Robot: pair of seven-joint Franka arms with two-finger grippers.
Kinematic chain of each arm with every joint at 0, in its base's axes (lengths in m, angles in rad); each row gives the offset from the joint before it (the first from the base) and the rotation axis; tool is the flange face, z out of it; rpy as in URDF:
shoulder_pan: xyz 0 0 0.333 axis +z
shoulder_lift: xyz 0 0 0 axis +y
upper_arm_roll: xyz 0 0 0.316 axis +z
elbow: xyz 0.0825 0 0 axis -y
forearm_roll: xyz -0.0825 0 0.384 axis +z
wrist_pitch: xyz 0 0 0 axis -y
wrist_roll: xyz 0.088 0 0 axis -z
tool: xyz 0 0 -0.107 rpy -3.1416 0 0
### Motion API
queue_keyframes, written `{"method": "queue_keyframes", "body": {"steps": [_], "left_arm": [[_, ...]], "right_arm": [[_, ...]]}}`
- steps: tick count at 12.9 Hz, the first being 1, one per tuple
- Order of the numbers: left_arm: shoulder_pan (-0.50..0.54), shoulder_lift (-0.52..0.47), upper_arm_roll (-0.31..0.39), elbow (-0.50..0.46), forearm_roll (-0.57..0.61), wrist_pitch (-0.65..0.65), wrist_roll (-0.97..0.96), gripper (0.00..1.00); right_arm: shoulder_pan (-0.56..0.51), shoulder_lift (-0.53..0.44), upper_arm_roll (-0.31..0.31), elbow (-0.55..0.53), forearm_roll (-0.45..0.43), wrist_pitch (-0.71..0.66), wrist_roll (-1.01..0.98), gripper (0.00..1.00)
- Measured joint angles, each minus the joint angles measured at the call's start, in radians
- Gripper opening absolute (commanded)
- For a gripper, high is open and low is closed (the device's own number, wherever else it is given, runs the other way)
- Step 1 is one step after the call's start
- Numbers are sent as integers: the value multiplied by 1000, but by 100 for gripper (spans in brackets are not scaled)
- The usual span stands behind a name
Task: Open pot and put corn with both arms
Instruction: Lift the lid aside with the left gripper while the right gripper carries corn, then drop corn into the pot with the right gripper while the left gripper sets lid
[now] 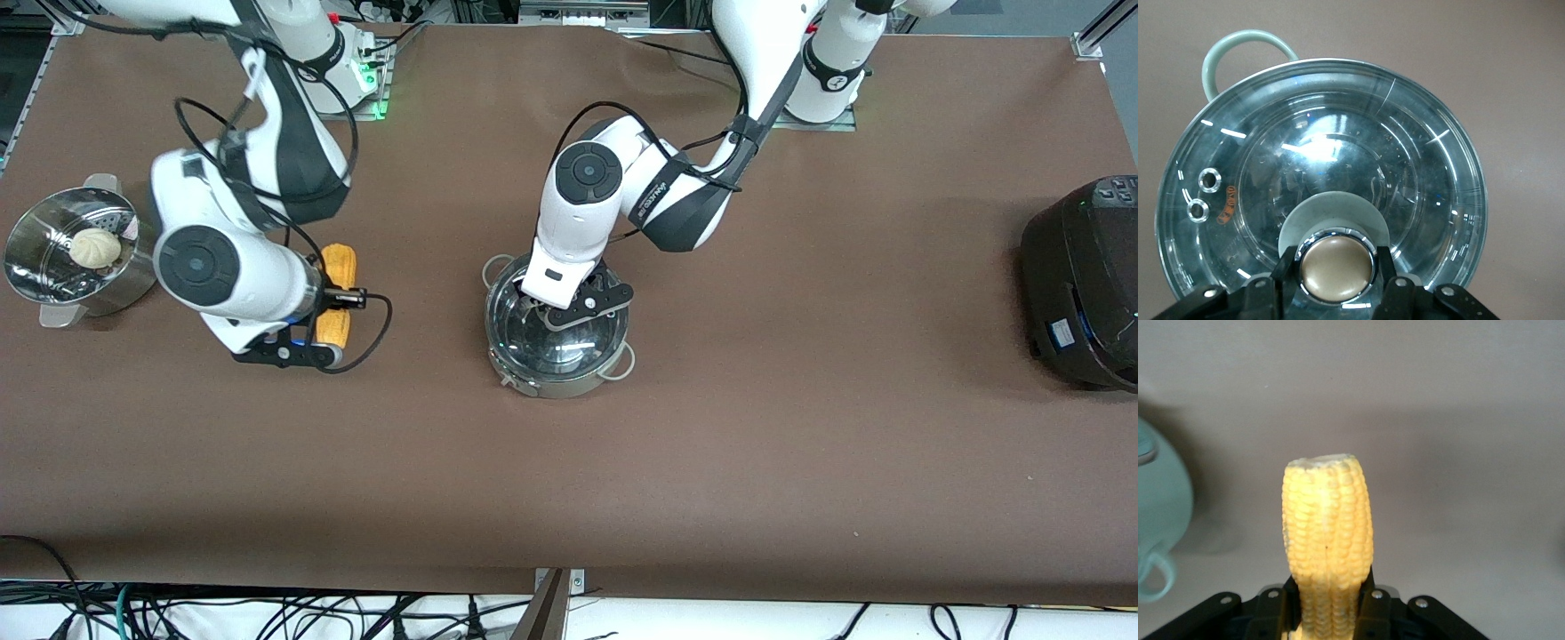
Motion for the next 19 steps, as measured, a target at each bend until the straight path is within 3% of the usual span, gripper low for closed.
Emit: {"method": "queue_keyframes", "body": {"steps": [2,6,8,10,16,19], "left_arm": [[0,0,2,3,0,0,1,0],[32,-56,23,45,-50,-35,2,0],[105,-137,21,55,-56,-138,73,0],[202,-232,20,17,-59,-266,288,0],[551,-492,26,-376,-62,-297,976,0],[640,-507,35,-566,-62,-145,1137,0]], "right_arm": [[0,-33,0,55,18,-71,-5,2],[2,-62,2,74,75,-78,-4,2],[23,-56,6,81,122,-42,64,2],[76,-40,12,82,137,3,147,2],[269,130,21,81,139,190,144,4],[324,251,25,81,141,433,137,4]]}}
